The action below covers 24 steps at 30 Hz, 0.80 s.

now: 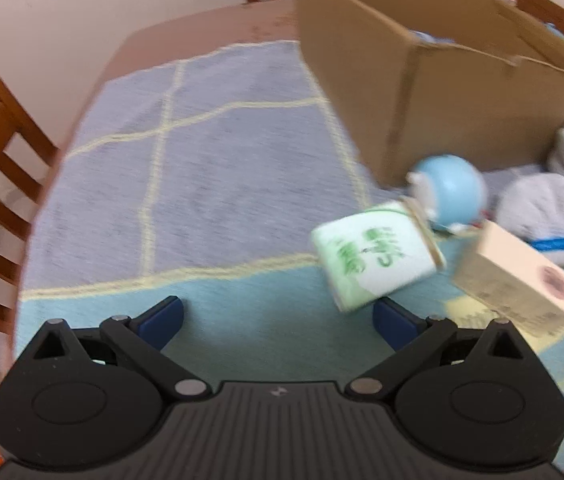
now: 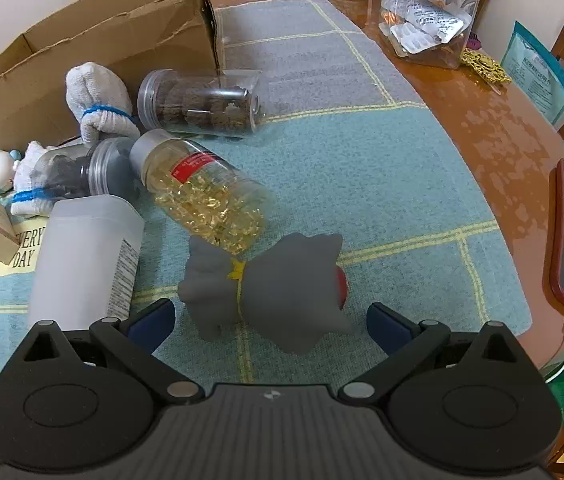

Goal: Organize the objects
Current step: 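Grasp the grey rubber toy with the right tool while the left tool grasps another C&S tissue pack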

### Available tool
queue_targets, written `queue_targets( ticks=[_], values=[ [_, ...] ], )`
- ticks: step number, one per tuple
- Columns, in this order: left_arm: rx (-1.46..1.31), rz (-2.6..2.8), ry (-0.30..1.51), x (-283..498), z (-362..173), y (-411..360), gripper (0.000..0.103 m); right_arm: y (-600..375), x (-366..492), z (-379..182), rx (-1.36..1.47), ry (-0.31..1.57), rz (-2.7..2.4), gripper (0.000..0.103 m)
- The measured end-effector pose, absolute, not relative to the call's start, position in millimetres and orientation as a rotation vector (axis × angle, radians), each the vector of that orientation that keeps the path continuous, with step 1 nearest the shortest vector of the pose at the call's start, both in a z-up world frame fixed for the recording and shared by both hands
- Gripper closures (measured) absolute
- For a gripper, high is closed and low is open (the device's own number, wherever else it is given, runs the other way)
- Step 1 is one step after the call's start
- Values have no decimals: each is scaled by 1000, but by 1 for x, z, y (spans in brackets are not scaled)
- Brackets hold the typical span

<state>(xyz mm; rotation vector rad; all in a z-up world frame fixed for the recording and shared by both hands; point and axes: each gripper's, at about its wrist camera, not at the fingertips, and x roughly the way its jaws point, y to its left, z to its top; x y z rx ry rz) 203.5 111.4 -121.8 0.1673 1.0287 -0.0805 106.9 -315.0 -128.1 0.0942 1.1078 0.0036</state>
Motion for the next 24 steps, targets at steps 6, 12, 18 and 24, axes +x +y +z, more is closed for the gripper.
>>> queue_targets(
  ticks=[6, 12, 18, 24],
  values=[
    [165, -33, 1021, 218, -119, 130, 2, -313, 108, -130, 60, 1111, -4, 0],
    [144, -183, 1020, 200, -114, 114, 2, -309, 106, -134, 4, 1100, -15, 0],
    [167, -266, 982, 200, -122, 87, 2, -309, 104, -133, 2, 1085, -13, 0],
    [141, -268, 956, 208, -131, 86, 1, -309, 104, -134, 2, 1087, -15, 0]
  ],
)
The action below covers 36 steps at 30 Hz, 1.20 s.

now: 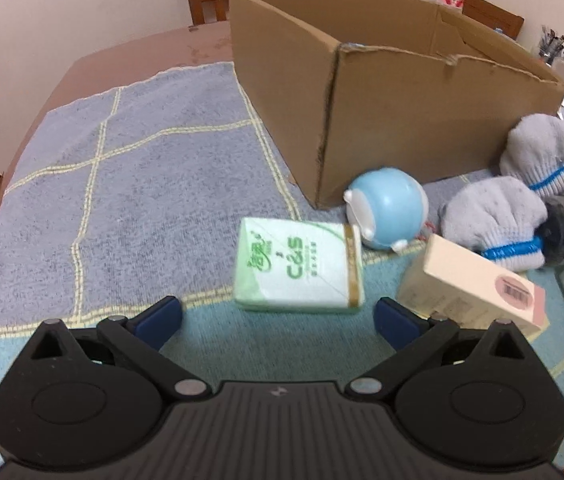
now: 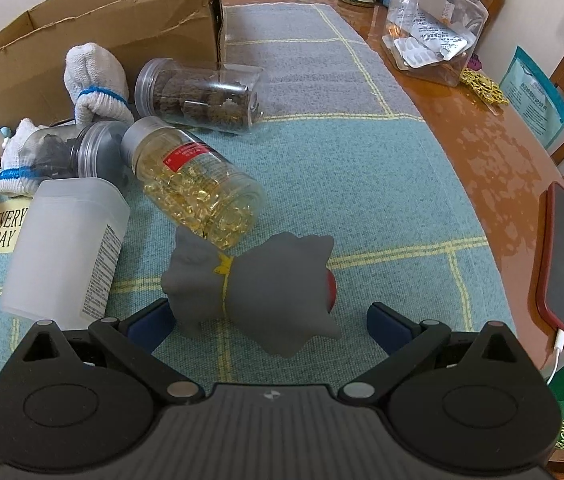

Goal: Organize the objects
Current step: 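Grasp the grey rubber toy with the right tool while the left tool grasps another C&S tissue pack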

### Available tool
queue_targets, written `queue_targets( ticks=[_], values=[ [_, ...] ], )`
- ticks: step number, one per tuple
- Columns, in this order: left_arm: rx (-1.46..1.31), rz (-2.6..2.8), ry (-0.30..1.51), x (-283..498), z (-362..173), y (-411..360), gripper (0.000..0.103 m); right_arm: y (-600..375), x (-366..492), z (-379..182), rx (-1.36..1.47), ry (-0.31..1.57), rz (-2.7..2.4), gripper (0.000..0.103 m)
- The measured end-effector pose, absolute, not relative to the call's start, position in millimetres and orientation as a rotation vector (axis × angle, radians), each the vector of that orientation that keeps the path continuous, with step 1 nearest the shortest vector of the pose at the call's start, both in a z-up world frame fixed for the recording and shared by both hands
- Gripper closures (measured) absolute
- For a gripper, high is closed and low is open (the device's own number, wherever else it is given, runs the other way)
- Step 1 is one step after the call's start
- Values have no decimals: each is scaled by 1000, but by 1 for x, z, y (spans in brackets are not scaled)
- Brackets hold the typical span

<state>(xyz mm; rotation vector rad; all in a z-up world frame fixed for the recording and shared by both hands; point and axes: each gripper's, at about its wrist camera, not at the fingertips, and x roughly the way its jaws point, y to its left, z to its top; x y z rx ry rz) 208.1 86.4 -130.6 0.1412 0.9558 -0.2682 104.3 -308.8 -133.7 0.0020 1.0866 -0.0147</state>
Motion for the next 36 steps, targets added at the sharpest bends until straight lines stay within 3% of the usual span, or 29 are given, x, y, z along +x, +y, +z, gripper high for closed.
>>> queue_targets(
  ticks=[10, 18, 30, 34, 36],
  values=[
    [128, -267, 935, 216, -129, 84, 3, -309, 104, -134, 1, 1077, -15, 0],
    [98, -297, 900, 218, -121, 81, 27, -309, 104, -134, 6, 1075, -23, 0],
    [107, -315, 910, 218, -120, 75, 29, -305, 113, -127, 38, 1075, -20, 0],
    [111, -313, 917, 220, -120, 75, 31, -304, 118, -126, 26, 1088, -11, 13],
    [110, -315, 920, 221, -118, 75, 40, -304, 119, -126, 8, 1099, -20, 18]
  ],
)
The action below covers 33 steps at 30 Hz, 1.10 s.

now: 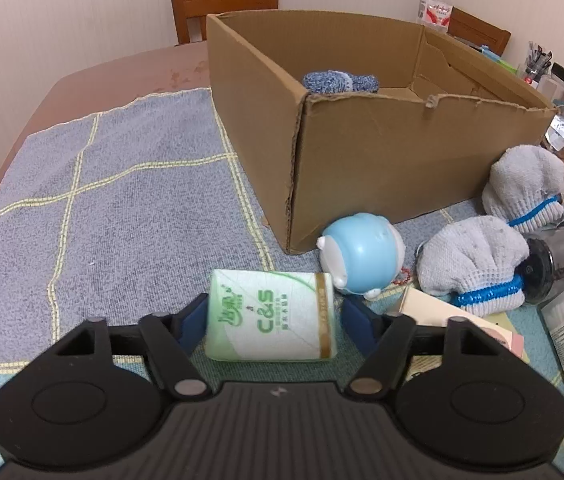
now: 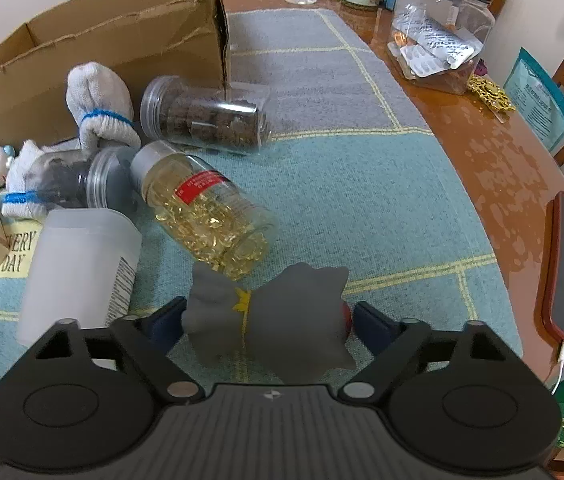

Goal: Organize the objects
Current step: 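Grasp the grey rubber toy with the right tool while the left tool grasps another C&S tissue pack, then carry the grey toy and tissue pack into the cardboard box and release both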

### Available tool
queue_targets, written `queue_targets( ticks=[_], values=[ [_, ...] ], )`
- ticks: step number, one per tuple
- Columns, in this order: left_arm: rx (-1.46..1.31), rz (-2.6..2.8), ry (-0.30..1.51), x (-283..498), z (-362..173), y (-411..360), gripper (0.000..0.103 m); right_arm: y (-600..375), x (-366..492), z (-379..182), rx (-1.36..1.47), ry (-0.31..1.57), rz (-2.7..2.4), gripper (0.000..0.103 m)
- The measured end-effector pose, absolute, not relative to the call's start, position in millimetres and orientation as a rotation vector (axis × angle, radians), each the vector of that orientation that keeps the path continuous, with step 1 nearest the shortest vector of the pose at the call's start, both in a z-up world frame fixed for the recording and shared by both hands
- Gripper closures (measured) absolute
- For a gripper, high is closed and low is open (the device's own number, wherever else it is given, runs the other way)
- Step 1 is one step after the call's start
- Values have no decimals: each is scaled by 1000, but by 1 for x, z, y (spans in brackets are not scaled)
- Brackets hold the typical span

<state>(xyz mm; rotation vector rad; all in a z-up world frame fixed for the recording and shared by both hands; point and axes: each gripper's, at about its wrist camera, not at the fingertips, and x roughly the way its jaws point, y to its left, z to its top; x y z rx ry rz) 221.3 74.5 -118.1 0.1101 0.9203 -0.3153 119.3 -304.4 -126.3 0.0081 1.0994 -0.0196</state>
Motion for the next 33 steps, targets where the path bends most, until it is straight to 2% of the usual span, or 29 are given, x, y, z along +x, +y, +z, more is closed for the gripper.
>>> queue_targets(
  ticks=[3, 18, 26, 33],
  values=[
    [81, -322, 937, 224, -117, 78, 40, -305, 120, -123, 12, 1109, -8, 25],
    [116, -354, 968, 213, -88, 80, 40, -312, 124, -95, -4, 1161, 38, 26],
    [175, -412, 958, 199, -40, 77, 40, -323, 131, -66, -1, 1159, 78, 26],
    [164, -456, 891, 209, 8, 50, 40, -314, 153, -28, -34, 1079, 164, 26]
  ],
)
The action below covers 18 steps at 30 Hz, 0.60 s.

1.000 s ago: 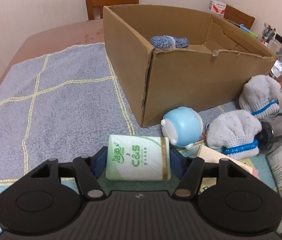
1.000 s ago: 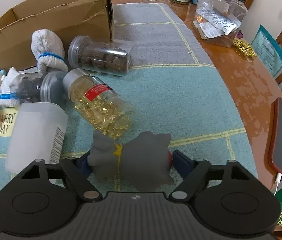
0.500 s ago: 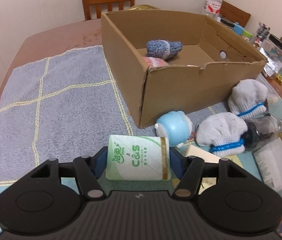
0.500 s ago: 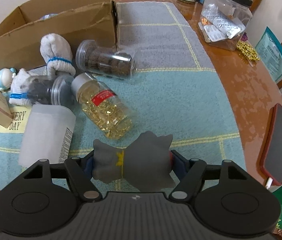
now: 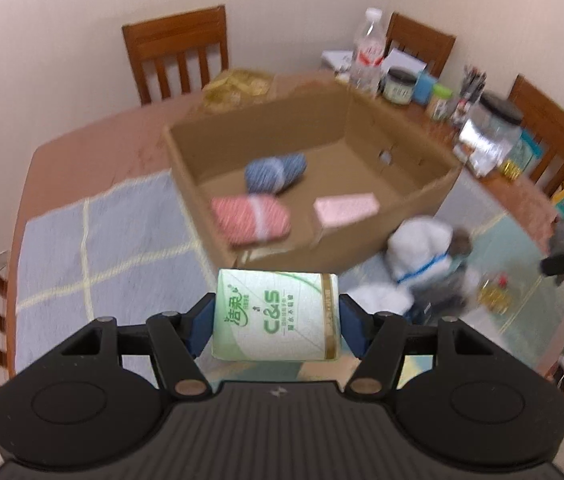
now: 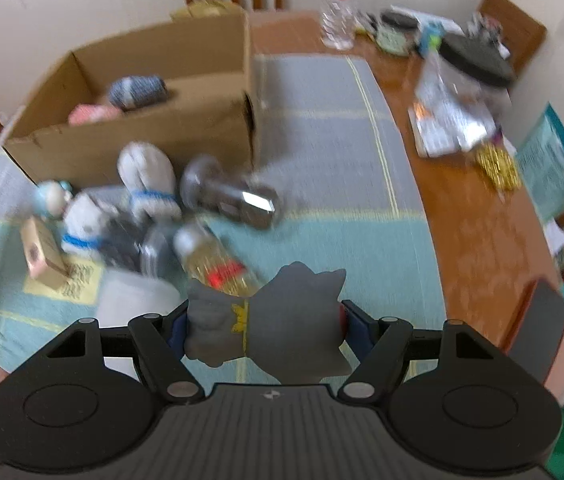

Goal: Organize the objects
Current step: 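Carry the grey toy and tissue pack into the cardboard box and release both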

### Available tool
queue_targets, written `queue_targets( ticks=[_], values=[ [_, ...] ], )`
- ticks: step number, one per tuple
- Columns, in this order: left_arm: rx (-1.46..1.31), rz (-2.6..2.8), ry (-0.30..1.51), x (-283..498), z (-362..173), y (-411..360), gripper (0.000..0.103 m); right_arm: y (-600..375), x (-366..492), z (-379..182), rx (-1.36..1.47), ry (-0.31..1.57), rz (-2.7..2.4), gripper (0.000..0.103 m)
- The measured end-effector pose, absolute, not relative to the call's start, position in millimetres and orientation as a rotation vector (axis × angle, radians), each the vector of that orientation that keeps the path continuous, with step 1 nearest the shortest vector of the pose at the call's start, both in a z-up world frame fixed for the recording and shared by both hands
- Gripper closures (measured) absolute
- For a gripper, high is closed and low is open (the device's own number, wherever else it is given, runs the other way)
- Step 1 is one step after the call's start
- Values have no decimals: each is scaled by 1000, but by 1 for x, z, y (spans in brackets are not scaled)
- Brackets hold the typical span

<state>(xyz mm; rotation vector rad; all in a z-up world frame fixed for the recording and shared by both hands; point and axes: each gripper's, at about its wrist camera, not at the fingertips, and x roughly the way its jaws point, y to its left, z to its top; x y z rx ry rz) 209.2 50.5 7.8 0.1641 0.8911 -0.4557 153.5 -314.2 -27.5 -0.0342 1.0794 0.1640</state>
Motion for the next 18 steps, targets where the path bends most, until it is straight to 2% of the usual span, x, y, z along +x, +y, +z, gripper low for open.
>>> queue_targets(
  ticks=[7, 16, 17, 18],
  values=[
    [125, -497, 812, 240, 36, 18, 40, -294, 190, 6, -104, 1000, 294, 26],
    [112, -468, 799, 282, 39, -8, 39, -272, 233, 38, -210, 887, 404, 26],
    [116, -458, 794, 284, 38, -9, 35, -270, 238, 40, -214, 880, 413, 26],
    [117, -441, 796, 286, 36, -10, 16, -268, 244, 41, -216, 874, 420, 26]
  ],
)
